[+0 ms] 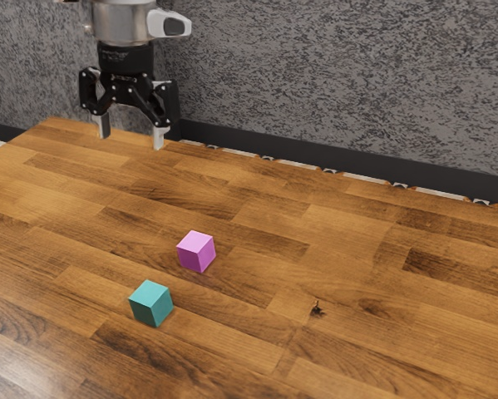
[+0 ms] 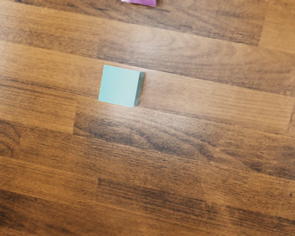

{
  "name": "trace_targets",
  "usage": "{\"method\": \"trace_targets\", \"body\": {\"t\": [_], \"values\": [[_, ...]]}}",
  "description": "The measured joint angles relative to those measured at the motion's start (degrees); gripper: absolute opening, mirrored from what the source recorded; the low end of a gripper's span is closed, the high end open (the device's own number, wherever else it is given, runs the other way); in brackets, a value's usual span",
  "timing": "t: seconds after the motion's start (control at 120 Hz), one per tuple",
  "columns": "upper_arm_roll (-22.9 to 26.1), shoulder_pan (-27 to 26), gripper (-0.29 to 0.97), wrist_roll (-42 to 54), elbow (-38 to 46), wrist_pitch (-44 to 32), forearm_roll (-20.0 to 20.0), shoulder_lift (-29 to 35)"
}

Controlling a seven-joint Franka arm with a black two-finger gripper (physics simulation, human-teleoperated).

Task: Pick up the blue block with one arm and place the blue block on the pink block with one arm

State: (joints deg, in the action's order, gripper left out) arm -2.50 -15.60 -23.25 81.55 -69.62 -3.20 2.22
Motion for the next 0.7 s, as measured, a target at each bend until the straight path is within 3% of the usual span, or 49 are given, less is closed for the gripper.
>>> {"method": "trace_targets", "body": {"t": [0.292,0.325,0.392,0.458,0.55,0.7], "values": [[-2.95,4.64,0.68,1.60,0.98,-5.40,-0.67,2.96],[-3.09,5.06,0.68,1.16,5.00,-6.14,-0.91,6.43],[-3.33,4.86,0.68,-0.12,24.13,-11.24,-1.86,21.55],[-3.54,5.24,0.68,-1.44,34.77,-15.50,-2.53,30.71],[-4.51,6.24,0.68,-3.06,41.23,-20.06,-2.92,35.42],[-4.78,7.31,0.68,-5.18,43.21,-24.39,-3.10,36.55]]}}
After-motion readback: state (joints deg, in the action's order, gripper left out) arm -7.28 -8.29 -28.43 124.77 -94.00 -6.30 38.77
